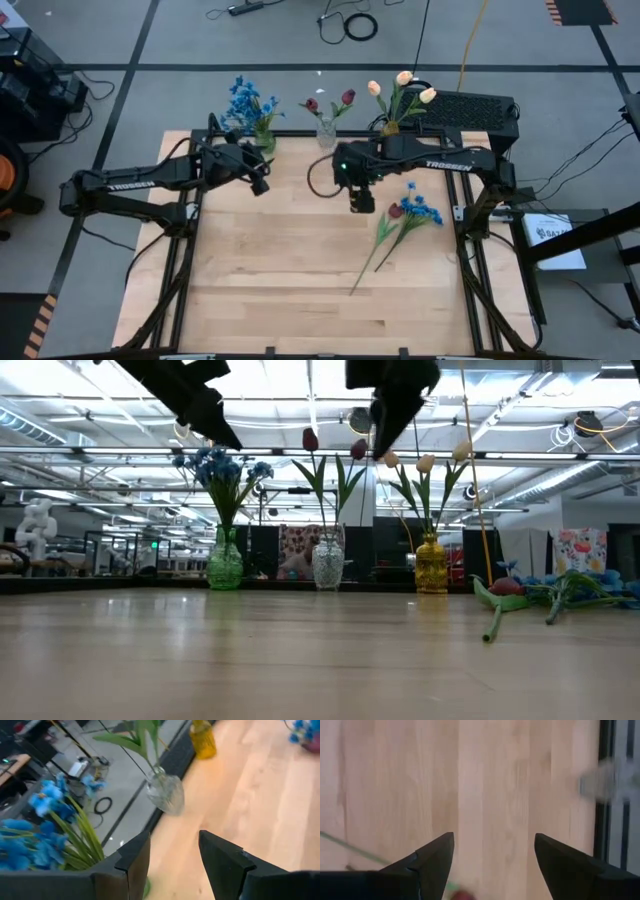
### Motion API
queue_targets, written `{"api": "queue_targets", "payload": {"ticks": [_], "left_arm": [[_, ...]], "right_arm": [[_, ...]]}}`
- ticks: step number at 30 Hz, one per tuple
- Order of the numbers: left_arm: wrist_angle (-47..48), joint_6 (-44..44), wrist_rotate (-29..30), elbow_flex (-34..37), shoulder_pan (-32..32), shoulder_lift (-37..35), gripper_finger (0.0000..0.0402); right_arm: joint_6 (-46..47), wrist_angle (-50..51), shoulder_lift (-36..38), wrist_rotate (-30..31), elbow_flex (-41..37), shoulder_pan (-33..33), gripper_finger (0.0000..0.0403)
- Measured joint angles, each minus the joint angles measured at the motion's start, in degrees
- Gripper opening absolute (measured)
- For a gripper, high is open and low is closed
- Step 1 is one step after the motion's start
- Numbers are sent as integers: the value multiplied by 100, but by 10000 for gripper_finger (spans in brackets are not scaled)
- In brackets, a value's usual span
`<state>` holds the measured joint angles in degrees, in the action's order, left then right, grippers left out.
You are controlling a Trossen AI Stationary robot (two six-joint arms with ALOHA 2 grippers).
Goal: Sort flowers into vase by color
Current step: Put the red tulip into the transparent vase
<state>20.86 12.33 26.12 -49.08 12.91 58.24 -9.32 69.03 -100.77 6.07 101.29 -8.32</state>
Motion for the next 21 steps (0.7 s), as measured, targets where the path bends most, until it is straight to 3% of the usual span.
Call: {"api": "queue_targets", "payload": {"ticks": [13,21], "left_arm": [[786,-891,-657,0,-462,2,176],[973,-1476,-661,0,-984,2,176]], "right_arm": [[2692,1677,256,1067,0,1233,270],[4396,1978,256,1066,-2,2167,270]]}}
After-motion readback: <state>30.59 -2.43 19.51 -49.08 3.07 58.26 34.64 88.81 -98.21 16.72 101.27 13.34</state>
